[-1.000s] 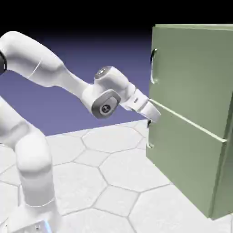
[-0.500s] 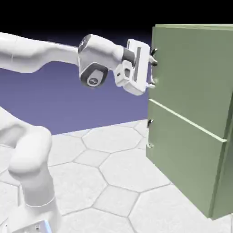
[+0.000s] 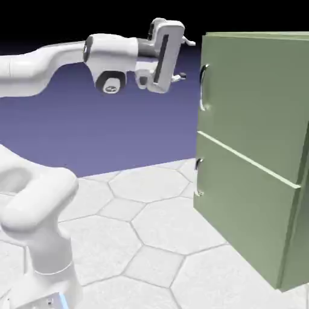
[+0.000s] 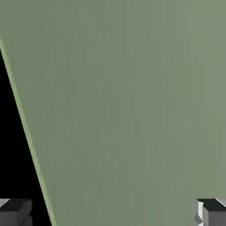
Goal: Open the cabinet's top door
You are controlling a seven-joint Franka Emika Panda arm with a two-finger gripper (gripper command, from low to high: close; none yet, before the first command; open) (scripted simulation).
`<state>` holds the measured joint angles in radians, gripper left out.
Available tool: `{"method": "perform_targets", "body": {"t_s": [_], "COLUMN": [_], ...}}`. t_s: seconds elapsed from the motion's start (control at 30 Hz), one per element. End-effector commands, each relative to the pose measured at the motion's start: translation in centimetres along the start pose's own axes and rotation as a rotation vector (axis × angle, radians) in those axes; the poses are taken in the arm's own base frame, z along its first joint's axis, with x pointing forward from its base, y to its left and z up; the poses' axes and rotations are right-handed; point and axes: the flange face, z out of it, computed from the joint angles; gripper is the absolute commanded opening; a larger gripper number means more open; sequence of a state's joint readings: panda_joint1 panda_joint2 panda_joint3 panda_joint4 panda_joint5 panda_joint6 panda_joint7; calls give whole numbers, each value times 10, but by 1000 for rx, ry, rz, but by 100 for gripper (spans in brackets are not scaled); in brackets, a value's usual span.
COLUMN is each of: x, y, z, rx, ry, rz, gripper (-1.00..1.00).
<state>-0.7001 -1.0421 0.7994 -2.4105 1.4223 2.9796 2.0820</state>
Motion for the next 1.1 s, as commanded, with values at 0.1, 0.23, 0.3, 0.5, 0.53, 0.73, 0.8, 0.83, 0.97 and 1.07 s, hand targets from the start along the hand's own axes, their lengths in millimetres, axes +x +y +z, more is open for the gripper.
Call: {"method": "perform_targets", "body": {"t_s": [0.1,0.23,0.3,0.5,0.53,0.73,0.8,0.83,0.97,1.07], "x": [-1,6,13,48,56,73,72,71,74,79], "y": [31,64,80,128,135,152,152,152,146,137], "z": [6,19,28,64,71,110,132,138,124,101], "rx": [-1,-16,-27,-62,-67,-75,-75,-75,-109,-164], "ry": [-46,-79,-89,-93,-90,-81,-81,-80,-72,-58], "rz": [227,452,563,901,957,1083,1083,1083,1082,1077], "gripper": [0,0,0,0,0,0,0,0,-100,-100]}}
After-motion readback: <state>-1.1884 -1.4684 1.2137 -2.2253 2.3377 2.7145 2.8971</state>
